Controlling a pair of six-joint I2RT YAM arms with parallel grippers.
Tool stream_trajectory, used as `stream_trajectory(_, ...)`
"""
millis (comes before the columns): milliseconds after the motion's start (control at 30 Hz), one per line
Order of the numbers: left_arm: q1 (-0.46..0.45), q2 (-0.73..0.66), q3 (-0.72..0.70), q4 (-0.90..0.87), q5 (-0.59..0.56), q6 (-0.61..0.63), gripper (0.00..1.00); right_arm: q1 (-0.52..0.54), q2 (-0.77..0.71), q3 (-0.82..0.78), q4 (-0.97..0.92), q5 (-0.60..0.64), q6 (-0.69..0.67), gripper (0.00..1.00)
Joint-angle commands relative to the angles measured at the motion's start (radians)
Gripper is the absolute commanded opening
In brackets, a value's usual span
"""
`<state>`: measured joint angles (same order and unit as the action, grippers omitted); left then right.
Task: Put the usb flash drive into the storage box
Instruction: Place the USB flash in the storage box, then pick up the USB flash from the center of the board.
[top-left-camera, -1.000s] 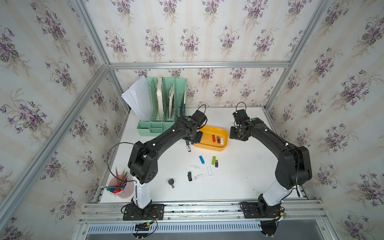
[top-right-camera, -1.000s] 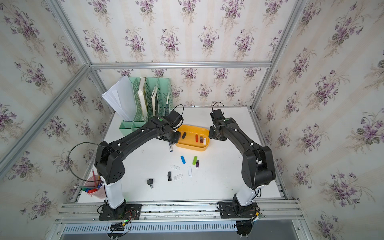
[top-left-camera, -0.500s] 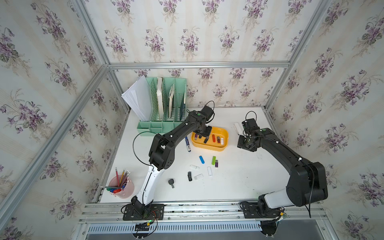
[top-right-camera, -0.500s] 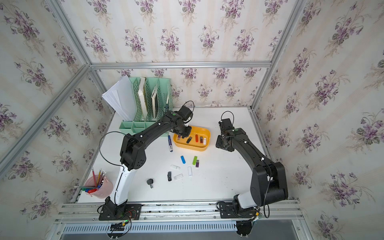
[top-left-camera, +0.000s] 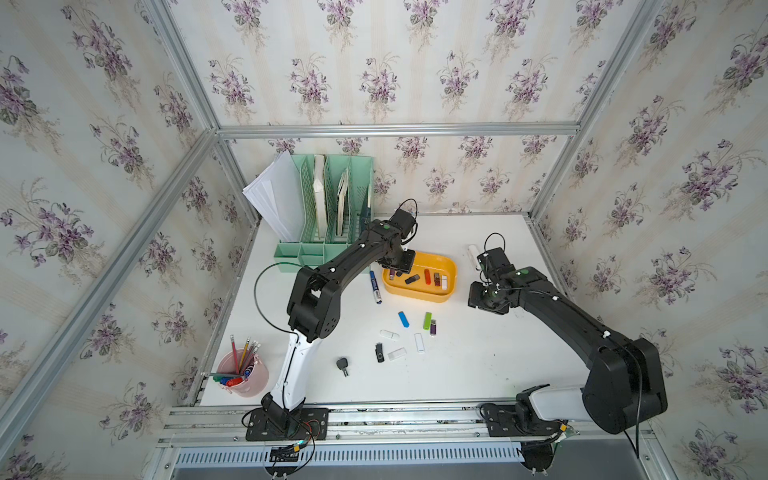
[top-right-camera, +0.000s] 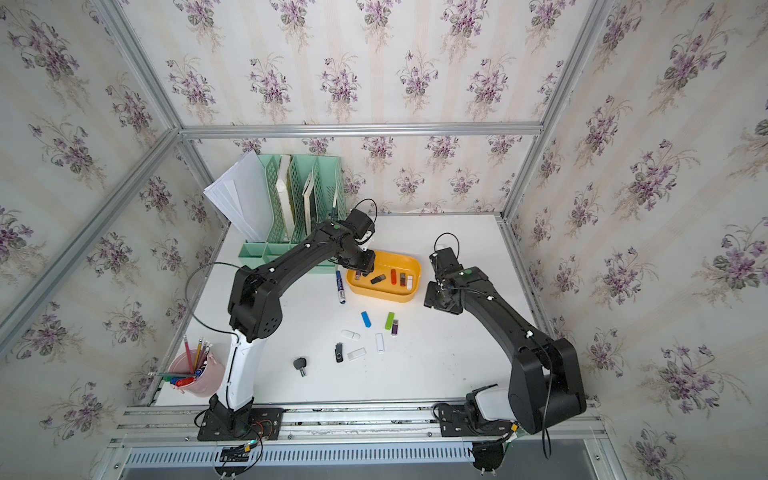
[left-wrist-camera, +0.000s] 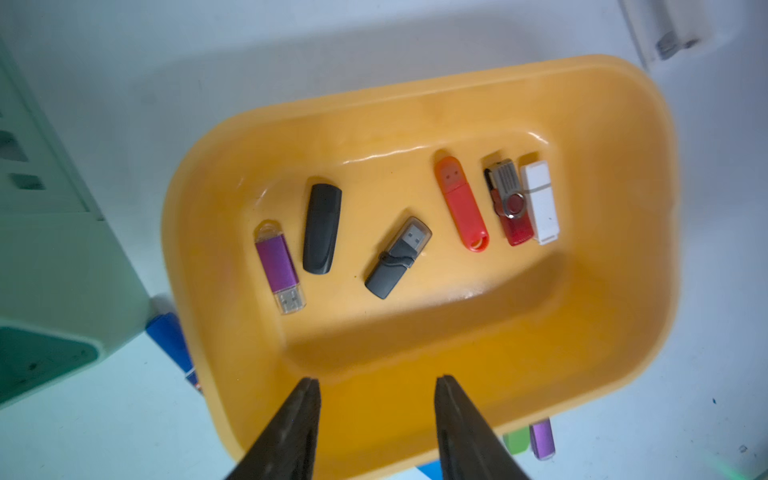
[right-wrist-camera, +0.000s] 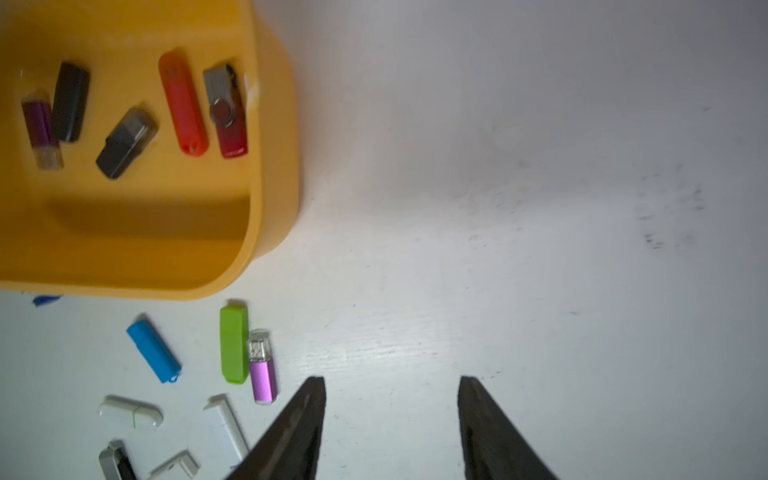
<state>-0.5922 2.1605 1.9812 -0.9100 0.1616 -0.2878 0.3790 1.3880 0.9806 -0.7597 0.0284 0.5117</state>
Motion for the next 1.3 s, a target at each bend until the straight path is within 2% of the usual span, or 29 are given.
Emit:
stream_trajectory(0,0.005,-0.124,-0.142,0.027,-0.016,-0.003,0.61,0.088,0.033,-0.033,0.037,-0.041,0.066,0.58)
stream_trajectory(67,0.005,-0.207,-0.259,0.054,-0.023,-0.012,0.65,0.149,0.063,-0.035,0.062,-0.032,0.095,0.58)
stream_trajectory(133,0.005,-0.289,-0.384,0.077,-0.032,-0.027,0.67,0.234,0.095,-0.023,0.081,-0.022,0.119,0.58)
stream_trajectory(233,0.007,-0.386,-0.541,0.107,-0.048,-0.048,0.68,0.305,0.159,0.009,0.094,-0.007,0.147,0.57)
stream_trajectory(467,0.012,-0.529,-0.777,0.142,-0.066,-0.092,0.7,0.378,0.295,0.074,0.091,0.03,0.165,0.54)
stream_trajectory(767,0.012,-0.586,-0.891,0.155,-0.076,-0.116,0.71,0.384,0.342,0.067,0.092,0.053,0.163,0.48)
stream_trajectory(1267,0.01,-0.557,-0.91,0.168,-0.054,-0.116,0.71,0.383,0.387,0.054,0.112,0.056,0.157,0.34)
